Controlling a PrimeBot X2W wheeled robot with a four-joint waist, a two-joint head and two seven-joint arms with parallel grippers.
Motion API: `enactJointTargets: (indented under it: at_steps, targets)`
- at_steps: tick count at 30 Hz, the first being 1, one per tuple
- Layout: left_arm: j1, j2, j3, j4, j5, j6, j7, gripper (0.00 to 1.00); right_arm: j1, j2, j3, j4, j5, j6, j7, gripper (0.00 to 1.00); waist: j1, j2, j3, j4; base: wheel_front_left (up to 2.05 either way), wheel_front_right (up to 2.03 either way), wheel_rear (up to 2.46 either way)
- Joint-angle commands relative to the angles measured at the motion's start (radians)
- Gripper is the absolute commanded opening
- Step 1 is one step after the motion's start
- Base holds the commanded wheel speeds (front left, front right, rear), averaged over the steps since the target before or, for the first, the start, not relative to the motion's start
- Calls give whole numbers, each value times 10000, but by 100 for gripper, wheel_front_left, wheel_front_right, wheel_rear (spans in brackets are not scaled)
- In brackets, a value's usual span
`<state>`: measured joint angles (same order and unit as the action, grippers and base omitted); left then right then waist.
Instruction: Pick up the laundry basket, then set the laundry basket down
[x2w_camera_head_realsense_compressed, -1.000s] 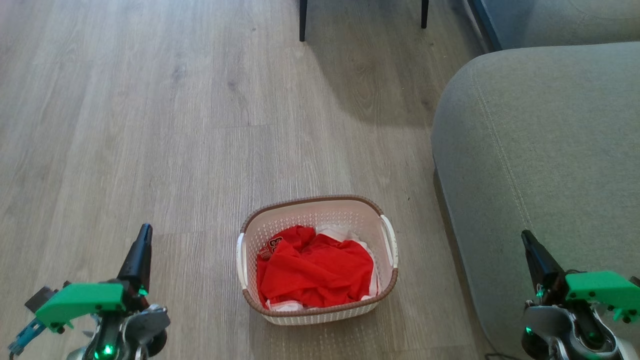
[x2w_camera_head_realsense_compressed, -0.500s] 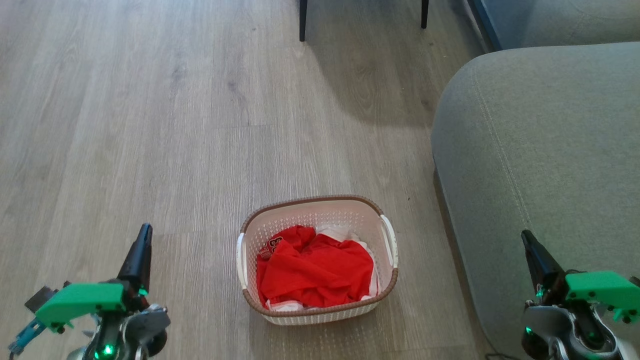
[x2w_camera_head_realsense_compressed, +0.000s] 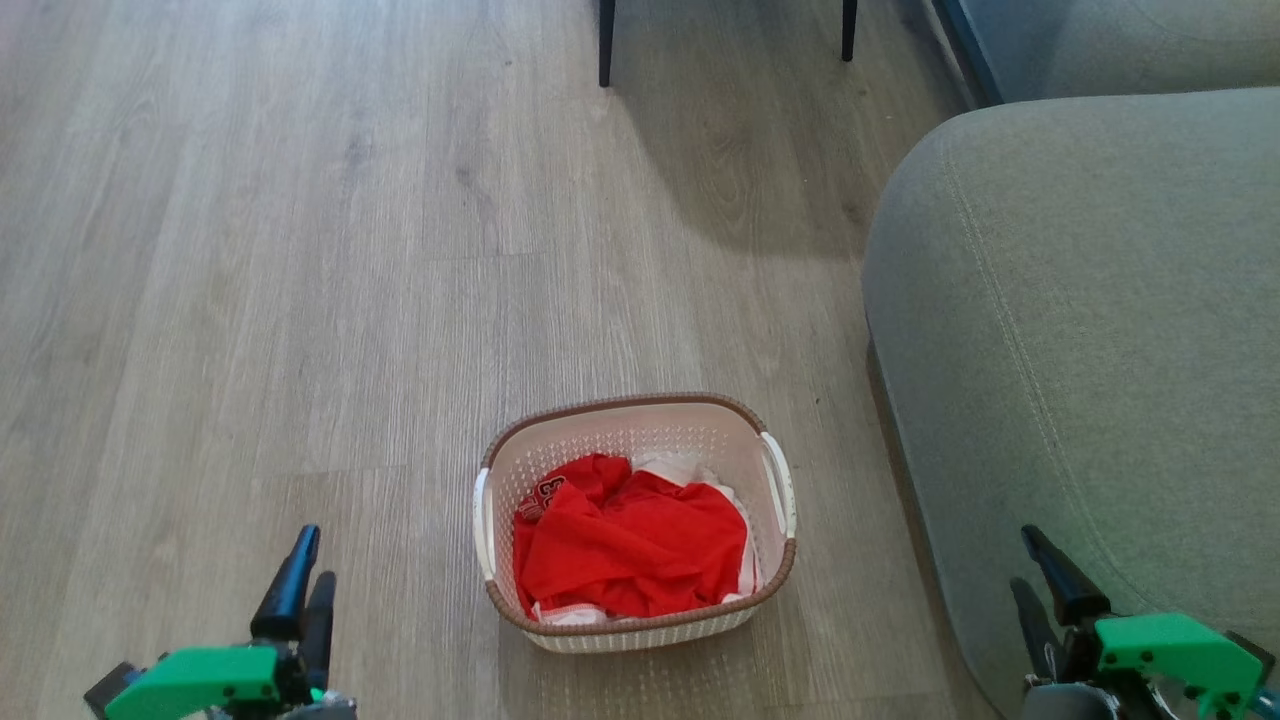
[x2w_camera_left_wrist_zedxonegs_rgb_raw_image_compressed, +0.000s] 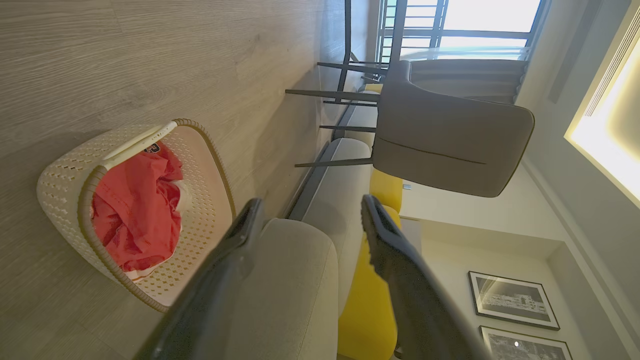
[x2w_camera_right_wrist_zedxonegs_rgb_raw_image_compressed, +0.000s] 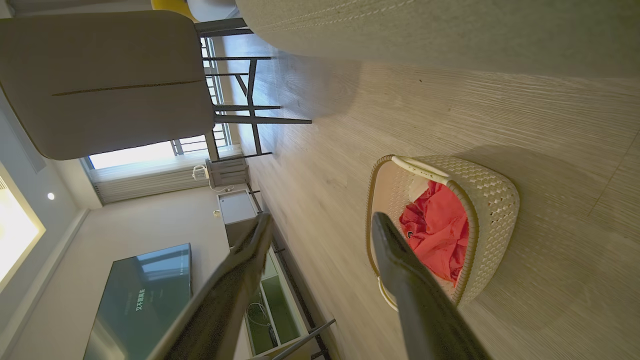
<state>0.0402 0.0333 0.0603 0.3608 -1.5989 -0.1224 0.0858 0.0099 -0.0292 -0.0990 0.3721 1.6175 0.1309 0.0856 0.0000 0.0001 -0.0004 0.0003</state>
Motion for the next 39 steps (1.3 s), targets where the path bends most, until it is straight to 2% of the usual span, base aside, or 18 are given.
enactJointTargets:
  at_steps: [1,9,19,39]
  targets:
    - [-375,78,-54,-428,222,14,-121,100,-325,-48,75,-368,-194,0,-131,100,0,-1,-9,2,0,0,0]
    - [-390,83,-159,-693,782,99,-326,100,-350,-58,193,-509,-704,0,-335,100,0,-1,-29,7,0,0,0]
    - [-437,91,-404,-1160,2099,318,-619,100,-396,-72,373,-879,-2034,0,-628,100,0,-1,-46,16,0,0,0]
    - [-469,109,-942,-1804,5758,651,-1206,100,-427,-100,873,-1559,-5219,-1,-1212,100,0,-1,-59,5,0,0,0]
